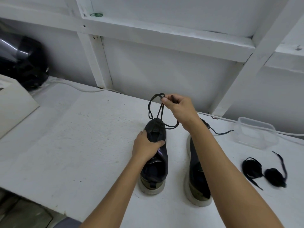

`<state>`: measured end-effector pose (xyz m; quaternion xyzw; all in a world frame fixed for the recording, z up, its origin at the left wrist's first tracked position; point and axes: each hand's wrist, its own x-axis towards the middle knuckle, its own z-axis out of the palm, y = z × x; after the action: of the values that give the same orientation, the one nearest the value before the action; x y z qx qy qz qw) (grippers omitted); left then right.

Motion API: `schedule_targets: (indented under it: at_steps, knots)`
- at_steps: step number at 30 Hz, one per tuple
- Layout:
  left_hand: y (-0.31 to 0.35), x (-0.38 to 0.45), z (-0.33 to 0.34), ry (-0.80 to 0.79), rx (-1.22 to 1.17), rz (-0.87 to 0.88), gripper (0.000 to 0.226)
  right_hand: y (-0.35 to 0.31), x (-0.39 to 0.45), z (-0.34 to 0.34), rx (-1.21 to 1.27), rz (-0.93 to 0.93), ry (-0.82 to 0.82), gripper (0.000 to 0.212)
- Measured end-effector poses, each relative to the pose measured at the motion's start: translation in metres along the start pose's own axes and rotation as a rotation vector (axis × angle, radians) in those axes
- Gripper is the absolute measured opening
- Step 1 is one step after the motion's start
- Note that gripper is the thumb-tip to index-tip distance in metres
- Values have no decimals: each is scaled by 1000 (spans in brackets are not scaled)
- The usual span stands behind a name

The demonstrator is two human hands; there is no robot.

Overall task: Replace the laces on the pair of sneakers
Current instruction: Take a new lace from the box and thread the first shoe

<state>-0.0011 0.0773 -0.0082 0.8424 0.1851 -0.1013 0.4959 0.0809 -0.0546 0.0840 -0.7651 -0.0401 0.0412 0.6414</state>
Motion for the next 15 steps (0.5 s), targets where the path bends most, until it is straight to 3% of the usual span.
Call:
schedule_targets:
  at_steps: [3, 10, 12, 15]
  knots:
    - [-3, -1, -2, 6, 25, 75, 85, 4, 4, -9, -179, 47, -22, 14]
    - [6, 3, -11, 141, 46, 260, 16, 23, -2, -14, -446, 46, -6, 11]
    - [10, 4, -16, 123, 63, 299, 12, 20, -4, -16, -390, 56, 45, 13]
    - [12, 7, -22, 103, -22, 220, 13, 16, -5, -21, -512, 64, 112, 28]
